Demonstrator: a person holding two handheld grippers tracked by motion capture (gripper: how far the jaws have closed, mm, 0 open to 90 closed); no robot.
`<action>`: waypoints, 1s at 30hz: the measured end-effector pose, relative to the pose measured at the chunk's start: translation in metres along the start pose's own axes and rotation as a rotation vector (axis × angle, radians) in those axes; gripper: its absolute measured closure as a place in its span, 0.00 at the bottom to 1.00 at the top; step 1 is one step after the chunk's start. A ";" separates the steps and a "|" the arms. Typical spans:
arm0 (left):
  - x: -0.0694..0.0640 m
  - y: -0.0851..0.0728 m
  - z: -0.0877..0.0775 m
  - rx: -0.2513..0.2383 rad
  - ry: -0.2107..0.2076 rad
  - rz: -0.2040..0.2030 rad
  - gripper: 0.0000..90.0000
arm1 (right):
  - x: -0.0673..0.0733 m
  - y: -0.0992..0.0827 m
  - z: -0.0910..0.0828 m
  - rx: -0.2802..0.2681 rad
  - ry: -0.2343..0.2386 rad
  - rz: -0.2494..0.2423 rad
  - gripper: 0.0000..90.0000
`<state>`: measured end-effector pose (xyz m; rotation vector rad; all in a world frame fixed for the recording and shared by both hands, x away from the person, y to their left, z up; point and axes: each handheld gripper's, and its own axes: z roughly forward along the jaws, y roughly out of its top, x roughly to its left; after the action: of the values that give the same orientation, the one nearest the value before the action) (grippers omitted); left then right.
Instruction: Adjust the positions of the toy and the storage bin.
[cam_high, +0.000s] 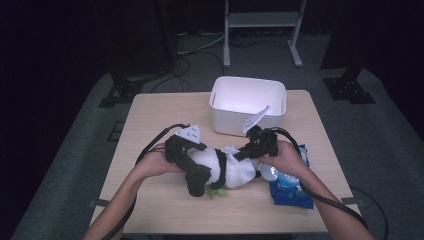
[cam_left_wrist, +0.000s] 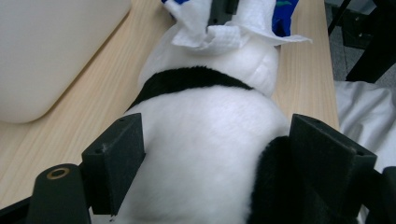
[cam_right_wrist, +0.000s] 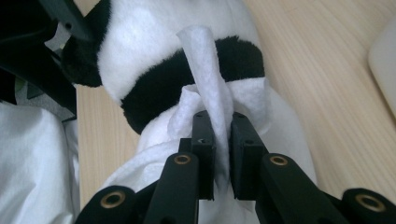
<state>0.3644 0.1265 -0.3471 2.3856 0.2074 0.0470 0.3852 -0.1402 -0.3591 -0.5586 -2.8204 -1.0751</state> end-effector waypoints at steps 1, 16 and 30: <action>0.000 0.000 0.000 0.000 0.000 0.000 0.19 | 0.002 -0.001 0.000 0.003 -0.001 0.000 0.90; -0.005 -0.023 -0.010 -0.011 -0.002 -0.070 0.15 | 0.021 -0.012 0.000 0.025 0.018 -0.014 0.90; -0.004 -0.027 -0.007 0.018 -0.039 -0.096 0.14 | 0.032 -0.018 0.005 0.033 0.073 -0.013 0.90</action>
<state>0.3561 0.1499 -0.3606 2.3895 0.3045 -0.0466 0.3497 -0.1395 -0.3684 -0.4887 -2.7775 -1.0266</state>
